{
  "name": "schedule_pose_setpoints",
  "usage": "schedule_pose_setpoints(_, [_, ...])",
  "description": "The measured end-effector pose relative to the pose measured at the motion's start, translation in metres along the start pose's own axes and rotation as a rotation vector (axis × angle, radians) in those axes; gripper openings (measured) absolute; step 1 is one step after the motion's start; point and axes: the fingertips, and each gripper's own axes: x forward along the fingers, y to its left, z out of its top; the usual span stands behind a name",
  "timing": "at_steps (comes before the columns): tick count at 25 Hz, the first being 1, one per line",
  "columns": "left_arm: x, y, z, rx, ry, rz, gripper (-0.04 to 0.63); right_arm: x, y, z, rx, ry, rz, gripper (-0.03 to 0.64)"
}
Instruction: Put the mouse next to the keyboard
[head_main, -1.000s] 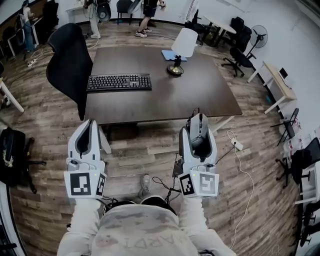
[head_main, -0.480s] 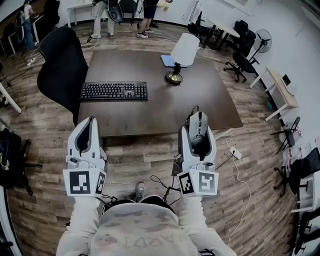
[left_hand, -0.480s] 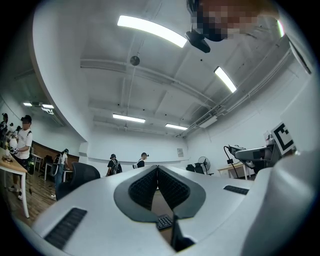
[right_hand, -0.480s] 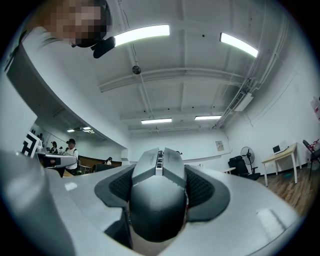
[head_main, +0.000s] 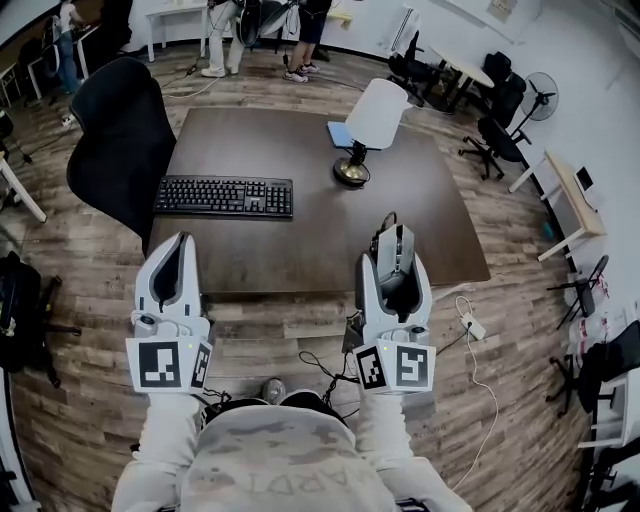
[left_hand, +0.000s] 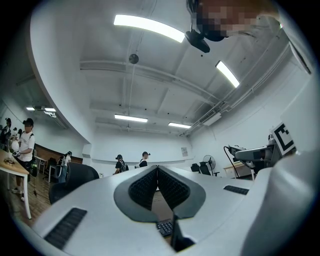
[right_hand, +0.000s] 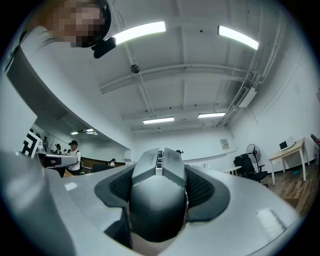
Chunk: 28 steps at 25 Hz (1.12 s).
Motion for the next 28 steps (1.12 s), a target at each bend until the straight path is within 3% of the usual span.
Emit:
schedule_pose_setpoints(18, [0.040,-0.002,-0.025,0.022,0.050,0.064,0.008,0.053,-0.027,-0.034,0.051,0.036,0.054,0.308])
schedule_pose_setpoints(28, [0.091,0.016,-0.040,0.006,0.055,0.030,0.008,0.096,-0.032,-0.053,0.048,0.053,0.023,0.308])
